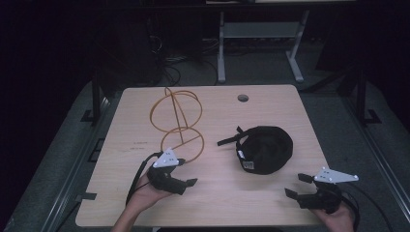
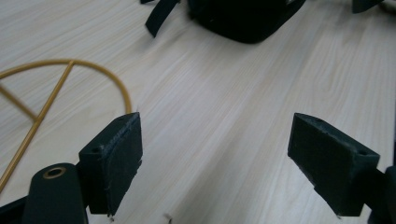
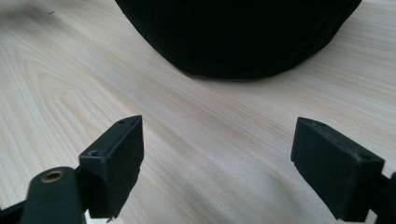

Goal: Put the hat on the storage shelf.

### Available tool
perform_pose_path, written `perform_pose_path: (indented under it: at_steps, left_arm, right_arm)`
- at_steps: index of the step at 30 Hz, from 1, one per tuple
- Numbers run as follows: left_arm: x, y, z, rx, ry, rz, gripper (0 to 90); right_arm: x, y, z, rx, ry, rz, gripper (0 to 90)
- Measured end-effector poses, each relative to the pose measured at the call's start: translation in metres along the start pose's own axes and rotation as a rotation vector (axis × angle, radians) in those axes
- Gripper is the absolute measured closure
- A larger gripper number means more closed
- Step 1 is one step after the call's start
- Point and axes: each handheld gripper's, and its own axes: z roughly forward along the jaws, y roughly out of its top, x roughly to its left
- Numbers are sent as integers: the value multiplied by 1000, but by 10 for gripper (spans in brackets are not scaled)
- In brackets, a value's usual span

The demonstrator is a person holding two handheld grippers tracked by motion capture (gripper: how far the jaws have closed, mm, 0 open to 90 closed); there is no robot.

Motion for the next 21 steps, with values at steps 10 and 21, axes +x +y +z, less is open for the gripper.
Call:
perform_pose_path:
  at_steps: [10, 21]
  left_arm:
    - [-18, 24, 21, 23, -66, 60, 177]
    - [-32, 58, 39, 29, -111, 138, 182]
  right_arm:
    - [0, 0, -2, -6, 5, -1, 167]
    - [-3, -1, -3, -9, 12, 3, 169]
